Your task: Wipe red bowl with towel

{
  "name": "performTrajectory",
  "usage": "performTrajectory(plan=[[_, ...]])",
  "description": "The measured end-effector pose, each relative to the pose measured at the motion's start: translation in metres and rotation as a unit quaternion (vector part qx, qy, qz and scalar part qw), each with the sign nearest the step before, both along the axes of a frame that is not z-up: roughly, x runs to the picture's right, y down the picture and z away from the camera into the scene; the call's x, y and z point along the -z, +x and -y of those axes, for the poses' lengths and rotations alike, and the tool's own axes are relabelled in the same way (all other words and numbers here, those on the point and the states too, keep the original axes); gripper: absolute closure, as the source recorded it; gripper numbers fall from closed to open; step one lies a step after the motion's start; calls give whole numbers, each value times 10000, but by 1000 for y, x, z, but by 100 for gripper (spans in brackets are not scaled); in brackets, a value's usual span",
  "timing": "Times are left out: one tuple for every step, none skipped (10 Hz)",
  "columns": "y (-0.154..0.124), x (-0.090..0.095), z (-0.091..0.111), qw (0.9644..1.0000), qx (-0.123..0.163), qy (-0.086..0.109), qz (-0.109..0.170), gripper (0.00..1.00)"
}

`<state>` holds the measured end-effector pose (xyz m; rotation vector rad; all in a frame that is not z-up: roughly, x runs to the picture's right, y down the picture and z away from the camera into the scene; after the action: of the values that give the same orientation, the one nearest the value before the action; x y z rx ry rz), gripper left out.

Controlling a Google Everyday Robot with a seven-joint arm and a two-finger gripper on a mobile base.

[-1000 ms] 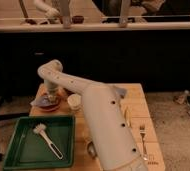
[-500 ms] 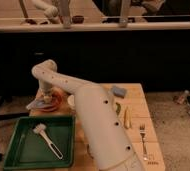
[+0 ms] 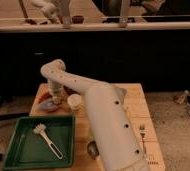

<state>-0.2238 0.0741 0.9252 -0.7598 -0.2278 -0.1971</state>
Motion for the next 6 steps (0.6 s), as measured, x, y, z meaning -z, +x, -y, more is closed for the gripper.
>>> performTrajectory(plan=[[2, -6, 1, 10000, -12, -35, -67, 100], [-1, -18, 6, 9999, 38, -82, -124, 100], [-6, -23, 9, 9998, 86, -102, -122, 100], [-17, -27, 12, 9998, 149, -102, -90, 100], [-33, -29, 14, 9997, 234, -94, -18, 100], [-50, -30, 17, 9994, 316, -68, 87, 100]])
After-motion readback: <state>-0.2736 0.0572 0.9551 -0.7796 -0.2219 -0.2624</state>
